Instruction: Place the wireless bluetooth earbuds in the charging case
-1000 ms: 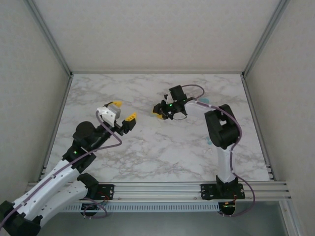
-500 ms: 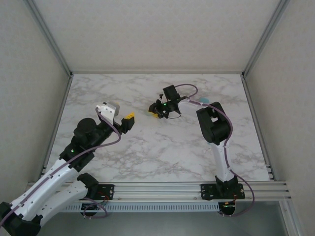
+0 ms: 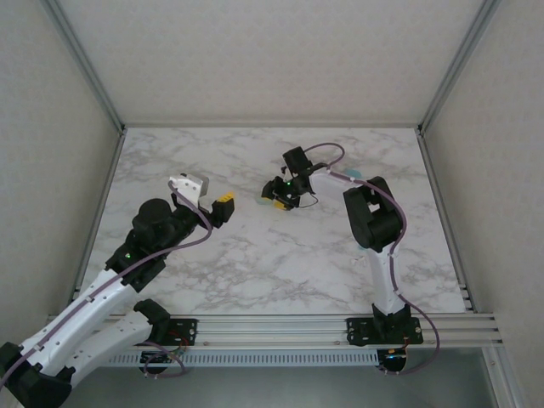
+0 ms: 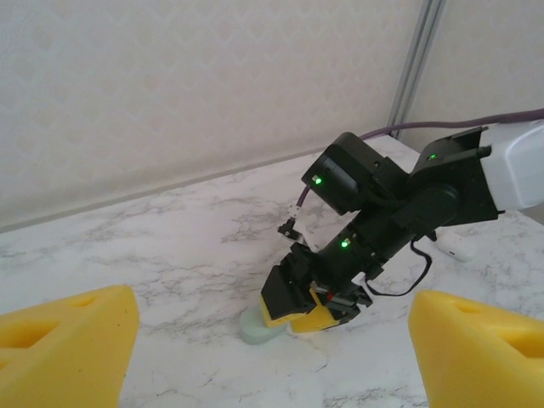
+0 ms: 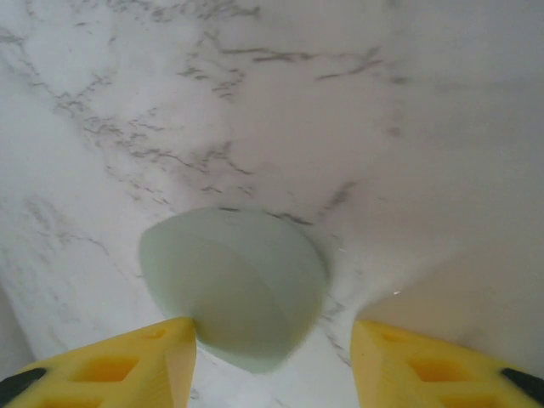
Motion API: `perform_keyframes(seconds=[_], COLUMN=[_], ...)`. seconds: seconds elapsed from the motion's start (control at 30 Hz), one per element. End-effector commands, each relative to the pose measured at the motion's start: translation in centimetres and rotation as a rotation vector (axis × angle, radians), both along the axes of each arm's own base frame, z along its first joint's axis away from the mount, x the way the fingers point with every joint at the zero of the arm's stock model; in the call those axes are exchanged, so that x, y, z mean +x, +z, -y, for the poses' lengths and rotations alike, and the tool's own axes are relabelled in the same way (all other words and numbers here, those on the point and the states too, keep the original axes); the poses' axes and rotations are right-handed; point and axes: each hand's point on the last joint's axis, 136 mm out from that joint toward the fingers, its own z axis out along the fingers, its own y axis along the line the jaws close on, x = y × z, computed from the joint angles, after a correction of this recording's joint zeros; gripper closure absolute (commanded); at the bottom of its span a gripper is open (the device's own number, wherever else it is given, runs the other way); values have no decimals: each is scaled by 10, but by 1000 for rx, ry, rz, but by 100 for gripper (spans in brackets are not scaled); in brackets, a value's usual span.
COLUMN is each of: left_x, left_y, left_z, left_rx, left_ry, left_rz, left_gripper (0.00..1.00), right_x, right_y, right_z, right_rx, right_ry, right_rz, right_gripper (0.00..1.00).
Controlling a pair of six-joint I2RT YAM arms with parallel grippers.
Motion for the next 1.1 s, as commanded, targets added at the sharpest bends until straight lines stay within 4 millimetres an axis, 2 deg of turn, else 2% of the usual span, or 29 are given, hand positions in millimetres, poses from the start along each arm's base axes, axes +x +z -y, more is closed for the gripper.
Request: perform_keyframes(seconds=[0.0, 0.1, 0.2, 0.27, 0.33, 0.43, 0.47, 0.5, 0.57, 0.67, 0.73, 0.93, 1.07], left_x=[3, 3, 2, 0, 0, 0, 0, 0, -1, -2, -3, -3, -3], left_y=[19, 17, 16, 16, 14, 14, 14, 14, 15, 16, 15, 12, 10], left_z=[-4, -3, 0, 1, 3, 6, 7, 9, 12, 16, 17, 13, 12], left_rx=[-35, -28, -25, -24, -24, -31, -34, -35, -36, -33, -29, -18, -13], left_ry=[26, 26, 8, -5, -15, -29, -35, -40, -56, -79, -86, -69, -63], left_rz=[13, -3, -12, -17, -22, -31, -32, -34, -43, -57, -68, -78, -84], left_gripper=[17, 16, 16, 15, 14, 13, 12, 12, 10, 7, 0, 0, 0], right_x=[1, 9, 32, 52, 67, 93, 100, 108, 121, 138, 146, 152, 144], right_y=[24, 47, 63, 63, 64, 60, 59, 59, 57, 52, 44, 24, 14], right_z=[35, 62, 122, 170, 203, 241, 248, 253, 261, 269, 267, 259, 256], right_rx=[-125, -194, -346, -381, -342, -342, -333, -312, -315, -362, -350, -305, -294], right_ry=[18, 59, 30, -30, -72, -98, -105, -105, -103, -86, -70, -37, -6], right_rz=[77, 178, 299, 325, 289, 279, 272, 269, 271, 285, 275, 220, 176], right_gripper=[45, 44, 43, 42, 41, 39, 39, 38, 30, 29, 29, 30, 30])
